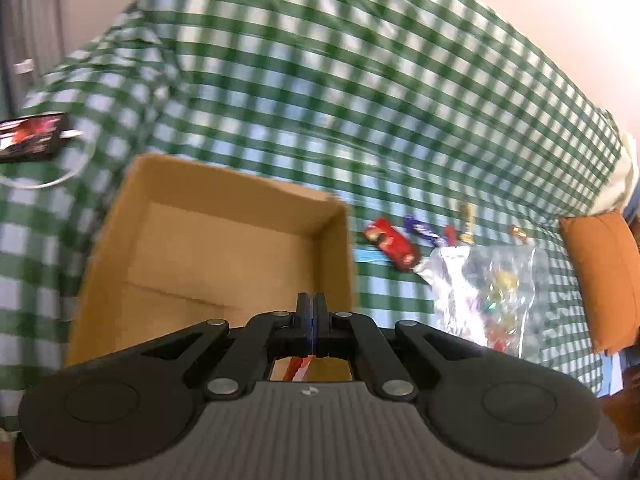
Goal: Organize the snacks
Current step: 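Carry the candy bag with the right gripper while the left carries the red packet into the box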
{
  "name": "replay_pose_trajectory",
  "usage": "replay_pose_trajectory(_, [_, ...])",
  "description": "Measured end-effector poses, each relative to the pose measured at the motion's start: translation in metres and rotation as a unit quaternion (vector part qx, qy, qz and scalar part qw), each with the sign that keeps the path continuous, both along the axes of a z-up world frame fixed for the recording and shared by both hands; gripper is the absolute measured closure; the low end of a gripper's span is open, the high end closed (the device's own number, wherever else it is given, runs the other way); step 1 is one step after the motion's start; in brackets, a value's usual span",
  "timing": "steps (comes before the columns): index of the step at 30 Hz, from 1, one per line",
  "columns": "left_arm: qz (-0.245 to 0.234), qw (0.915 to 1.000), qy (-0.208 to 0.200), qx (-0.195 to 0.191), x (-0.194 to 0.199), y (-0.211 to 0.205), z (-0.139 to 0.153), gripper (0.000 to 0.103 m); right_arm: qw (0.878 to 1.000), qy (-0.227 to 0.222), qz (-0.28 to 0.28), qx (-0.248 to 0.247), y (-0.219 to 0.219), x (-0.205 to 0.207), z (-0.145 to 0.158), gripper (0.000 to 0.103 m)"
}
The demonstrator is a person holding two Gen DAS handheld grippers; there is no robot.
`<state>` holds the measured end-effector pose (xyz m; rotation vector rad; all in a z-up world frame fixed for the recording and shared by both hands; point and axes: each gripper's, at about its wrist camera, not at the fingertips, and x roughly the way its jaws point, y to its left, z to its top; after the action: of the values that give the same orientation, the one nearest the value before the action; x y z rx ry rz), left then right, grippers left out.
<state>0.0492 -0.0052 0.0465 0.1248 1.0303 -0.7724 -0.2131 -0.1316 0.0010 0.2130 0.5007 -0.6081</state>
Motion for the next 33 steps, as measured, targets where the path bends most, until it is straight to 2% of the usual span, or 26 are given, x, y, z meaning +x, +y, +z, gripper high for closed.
replay_pose_trajectory(7, [0.035, 0.9994, 0.002, 0.003, 0.019, 0.066, -0.008, 0.103, 0.999, 0.012, 0.038, 0.013, 0.044, 0.041, 0.007, 0.082])
replay_pose_trajectory(11, [0.045, 0.9989, 0.013, 0.004, 0.028, 0.085, -0.016, 0.103, 0.998, 0.024, 0.059, 0.013, 0.066, 0.057, 0.012, 0.082])
replay_pose_trajectory(15, [0.049, 0.9986, 0.02, 0.005, 0.032, 0.092, -0.02, 0.103, 0.997, 0.037, 0.072, 0.014, 0.078, 0.072, 0.009, 0.082])
replay_pose_trajectory(20, [0.051, 0.9984, 0.025, 0.006, 0.034, 0.093, -0.024, 0.103, 0.995, 0.05, 0.082, 0.019, 0.087, 0.072, 0.006, 0.082])
replay_pose_trajectory(33, [0.052, 0.9981, 0.029, 0.016, 0.04, 0.089, -0.032, 0.103, 0.993, 0.065, 0.095, 0.033, 0.086, 0.084, -0.003, 0.082])
